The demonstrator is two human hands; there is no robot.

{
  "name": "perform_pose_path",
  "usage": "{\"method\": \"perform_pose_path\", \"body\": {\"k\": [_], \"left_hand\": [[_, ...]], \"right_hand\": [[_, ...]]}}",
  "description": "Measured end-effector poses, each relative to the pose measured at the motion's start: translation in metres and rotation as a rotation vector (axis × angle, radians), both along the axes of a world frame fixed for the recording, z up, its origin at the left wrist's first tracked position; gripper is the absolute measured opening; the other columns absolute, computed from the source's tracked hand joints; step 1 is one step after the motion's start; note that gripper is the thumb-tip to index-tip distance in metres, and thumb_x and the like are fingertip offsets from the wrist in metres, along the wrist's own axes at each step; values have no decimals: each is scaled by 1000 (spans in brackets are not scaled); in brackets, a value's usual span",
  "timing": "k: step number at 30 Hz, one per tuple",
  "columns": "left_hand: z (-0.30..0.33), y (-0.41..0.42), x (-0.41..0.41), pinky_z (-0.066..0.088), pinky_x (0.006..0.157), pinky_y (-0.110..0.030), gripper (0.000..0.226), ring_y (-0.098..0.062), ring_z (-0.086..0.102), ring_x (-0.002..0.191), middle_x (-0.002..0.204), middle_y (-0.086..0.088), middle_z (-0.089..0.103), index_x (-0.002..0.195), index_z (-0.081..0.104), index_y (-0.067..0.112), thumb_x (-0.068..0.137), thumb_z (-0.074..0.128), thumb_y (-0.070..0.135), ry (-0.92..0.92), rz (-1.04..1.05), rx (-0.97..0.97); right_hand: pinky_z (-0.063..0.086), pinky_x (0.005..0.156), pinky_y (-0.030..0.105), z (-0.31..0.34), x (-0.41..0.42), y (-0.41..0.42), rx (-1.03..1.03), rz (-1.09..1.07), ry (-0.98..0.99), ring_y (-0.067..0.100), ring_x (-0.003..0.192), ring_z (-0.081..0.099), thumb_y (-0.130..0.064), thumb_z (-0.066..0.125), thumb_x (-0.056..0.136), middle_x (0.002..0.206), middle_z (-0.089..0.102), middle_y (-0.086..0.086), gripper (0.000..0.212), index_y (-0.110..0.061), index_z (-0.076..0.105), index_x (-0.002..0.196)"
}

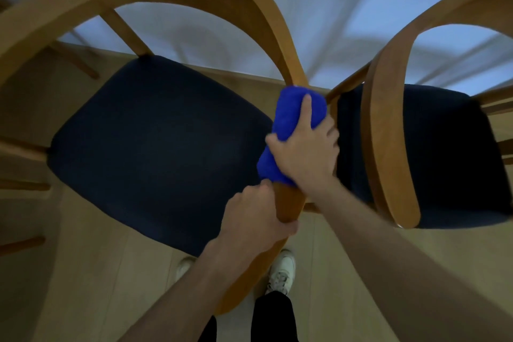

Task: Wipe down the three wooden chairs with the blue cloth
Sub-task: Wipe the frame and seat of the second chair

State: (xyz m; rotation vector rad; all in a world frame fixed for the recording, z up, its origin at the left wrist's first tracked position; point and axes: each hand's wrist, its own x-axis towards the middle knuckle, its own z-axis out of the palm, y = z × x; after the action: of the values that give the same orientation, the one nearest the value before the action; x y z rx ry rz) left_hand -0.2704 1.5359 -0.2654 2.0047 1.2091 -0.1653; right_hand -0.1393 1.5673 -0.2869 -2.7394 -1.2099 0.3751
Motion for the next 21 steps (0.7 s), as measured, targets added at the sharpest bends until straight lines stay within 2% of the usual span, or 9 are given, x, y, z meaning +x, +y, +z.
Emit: {"method": "perform_pose_path", "body": {"k": [5, 7, 11, 14, 17, 21], "left_hand": [[4, 2, 7, 50, 66, -27, 49, -11, 57, 72, 83, 8, 54, 92, 45, 22, 70, 73, 55, 56, -43, -10], [5, 2, 6, 46, 62, -25, 49, -10, 56, 71, 81, 8, 53, 91, 45, 22, 69, 73, 55, 56, -36, -17], [10, -1, -3, 39, 55, -22, 46, -8, 56, 69, 78, 10, 53, 90, 45, 22, 69, 74, 50, 38, -14, -67], [14, -21, -24, 41, 61, -21, 46, -8, 58, 75, 83, 10, 56, 97, 45, 24, 70, 72, 49, 63, -58, -116], [16, -44, -49, 37, 71, -22, 52, -6, 55, 85, 94, 13, 54, 105, 42, 28, 72, 68, 59, 125, -153, -163], [19, -47, -61, 35, 72, -25, 55, -7, 45, 80, 90, 12, 44, 95, 33, 29, 71, 66, 65, 189, -249, -180]], "right_hand": [[46, 93, 48, -1, 53, 79, 8, 208, 123, 37, 123, 43, -54, 58, 87, 146, 30, 17, 95, -34, -7, 154], [45, 96, 49, -2, 50, 68, 15, 222, 91, 36, 125, 41, -55, 56, 88, 147, 28, 17, 93, -33, -5, 154], [33, 105, 54, -3, 13, 2, 3, 104, 66, 38, 131, 33, -64, 53, 85, 152, 16, 18, 95, -33, -6, 153], [36, 103, 54, 0, -17, -39, -13, 52, 24, 40, 130, 34, -68, 53, 82, 152, 16, 20, 100, -32, -8, 153], [39, 100, 52, 0, -37, -63, -47, 31, 14, 39, 127, 37, -65, 54, 82, 152, 18, 20, 100, -31, -7, 153], [40, 100, 52, -5, -13, -25, 78, 183, -68, 40, 128, 39, -54, 56, 86, 153, 21, 21, 94, -31, -4, 154]]}}
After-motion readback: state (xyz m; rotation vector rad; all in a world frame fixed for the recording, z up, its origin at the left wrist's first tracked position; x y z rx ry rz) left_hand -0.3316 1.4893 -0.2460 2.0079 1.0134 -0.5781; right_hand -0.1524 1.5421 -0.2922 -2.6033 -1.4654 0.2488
